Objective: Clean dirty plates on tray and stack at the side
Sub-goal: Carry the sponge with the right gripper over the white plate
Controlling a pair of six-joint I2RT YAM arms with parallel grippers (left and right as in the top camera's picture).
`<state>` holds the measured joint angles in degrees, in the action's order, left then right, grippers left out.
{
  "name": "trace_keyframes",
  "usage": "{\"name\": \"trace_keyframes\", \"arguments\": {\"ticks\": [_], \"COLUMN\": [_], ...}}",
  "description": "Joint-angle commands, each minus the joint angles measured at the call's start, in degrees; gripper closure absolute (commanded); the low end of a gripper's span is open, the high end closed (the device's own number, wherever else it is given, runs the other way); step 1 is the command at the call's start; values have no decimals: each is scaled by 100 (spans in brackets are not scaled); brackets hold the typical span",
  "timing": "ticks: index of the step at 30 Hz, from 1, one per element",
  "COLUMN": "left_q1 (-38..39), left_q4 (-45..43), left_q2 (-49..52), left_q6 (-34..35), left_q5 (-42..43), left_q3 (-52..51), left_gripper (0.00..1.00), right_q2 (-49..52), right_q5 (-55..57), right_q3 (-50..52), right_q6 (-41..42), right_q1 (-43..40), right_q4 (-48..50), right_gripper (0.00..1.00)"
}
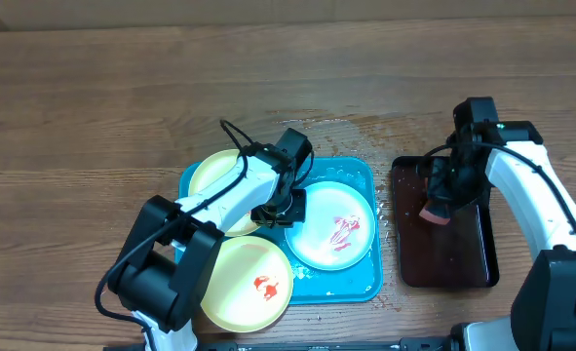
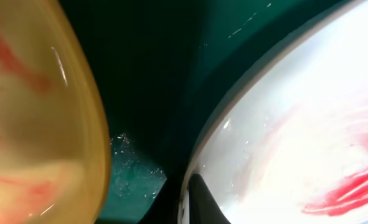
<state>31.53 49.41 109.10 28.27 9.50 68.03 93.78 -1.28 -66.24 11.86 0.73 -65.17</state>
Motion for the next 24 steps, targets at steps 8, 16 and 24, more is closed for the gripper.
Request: {"name": "trace_keyframes", "arguments": {"ticks": [8, 16, 24], "left_q1": [15, 15, 15], "left_q4": [-170, -232, -212], "left_q2": [321, 319, 319], "left_q6": [0, -122, -149], "left_q5": [-249, -245, -245], "left_q3": [-50, -50, -50], "left_gripper": [96, 96, 96], "right_q2": [2, 92, -94], "right_q5": [-39, -184, -203], "right_q3": [977, 2096, 1880], "right_q6": [697, 918, 894], "right_q1": [-15, -15, -13], "right_q4": [955, 2068, 1707], "right_gripper": [96, 96, 96]}}
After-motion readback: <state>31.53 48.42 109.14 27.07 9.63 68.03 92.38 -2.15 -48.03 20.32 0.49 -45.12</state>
